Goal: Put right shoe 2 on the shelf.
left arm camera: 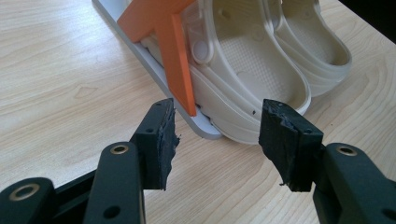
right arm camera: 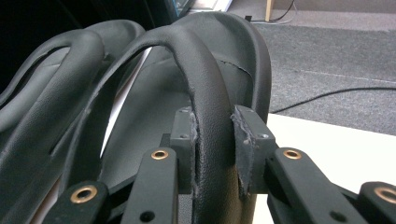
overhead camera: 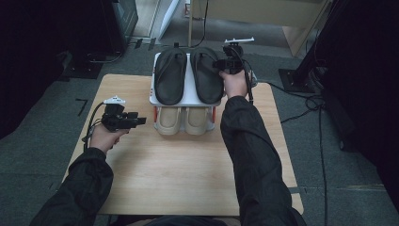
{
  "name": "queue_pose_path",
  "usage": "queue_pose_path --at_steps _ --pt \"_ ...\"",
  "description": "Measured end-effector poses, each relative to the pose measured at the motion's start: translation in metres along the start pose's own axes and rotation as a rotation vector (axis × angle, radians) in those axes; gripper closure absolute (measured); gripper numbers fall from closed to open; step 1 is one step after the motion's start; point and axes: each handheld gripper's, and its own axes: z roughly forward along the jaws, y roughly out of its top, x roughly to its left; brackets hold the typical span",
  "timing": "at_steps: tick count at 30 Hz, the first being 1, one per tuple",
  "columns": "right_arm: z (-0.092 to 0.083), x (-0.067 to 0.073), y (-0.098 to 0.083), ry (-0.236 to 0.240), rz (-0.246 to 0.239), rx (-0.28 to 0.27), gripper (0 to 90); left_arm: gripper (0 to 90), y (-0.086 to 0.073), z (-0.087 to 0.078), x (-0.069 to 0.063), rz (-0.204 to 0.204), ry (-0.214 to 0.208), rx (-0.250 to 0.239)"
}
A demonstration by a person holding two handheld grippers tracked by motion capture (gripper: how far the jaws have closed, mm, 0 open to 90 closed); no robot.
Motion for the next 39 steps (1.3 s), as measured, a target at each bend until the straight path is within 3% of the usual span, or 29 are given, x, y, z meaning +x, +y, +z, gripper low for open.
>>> queue_pose_path --at_steps 7,13,18,21,23,27,32,39 --pt "0.004 0.005 -0.004 0.001 -0.016 0.013 70.7 46.1 0.0 0.0 0.001 -0.002 0.0 -0.004" --pt "0.0 -0.003 -0.009 0.067 -0.033 -0.027 62.8 46.2 0.0 0.001 0.001 0.002 0.002 -0.002" --pt "-0.016 -0.005 -0.012 0.106 -0.054 -0.053 62.6 46.2 0.0 0.0 0.001 -0.003 0.007 -0.003" --pt "-0.026 -0.008 -0.014 0.134 -0.062 -0.071 65.6 46.2 0.0 0.0 0.001 -0.001 0.011 -0.003" --pt "-0.034 -0.011 -0.017 0.145 -0.081 -0.085 73.7 46.1 0.001 -0.001 0.0 0.001 0.011 -0.003" --pt "-0.043 -0.021 -0.024 0.13 -0.109 -0.088 78.6 46.2 0.001 0.0 -0.001 0.004 0.014 0.0" --pt "-0.042 -0.036 -0.036 0.116 -0.095 -0.083 78.7 46.2 0.001 0.0 -0.001 0.006 0.017 -0.002" --pt "-0.028 -0.036 -0.05 0.13 -0.116 -0.058 75.6 46.2 0.0 0.0 -0.001 0.006 0.018 -0.002"
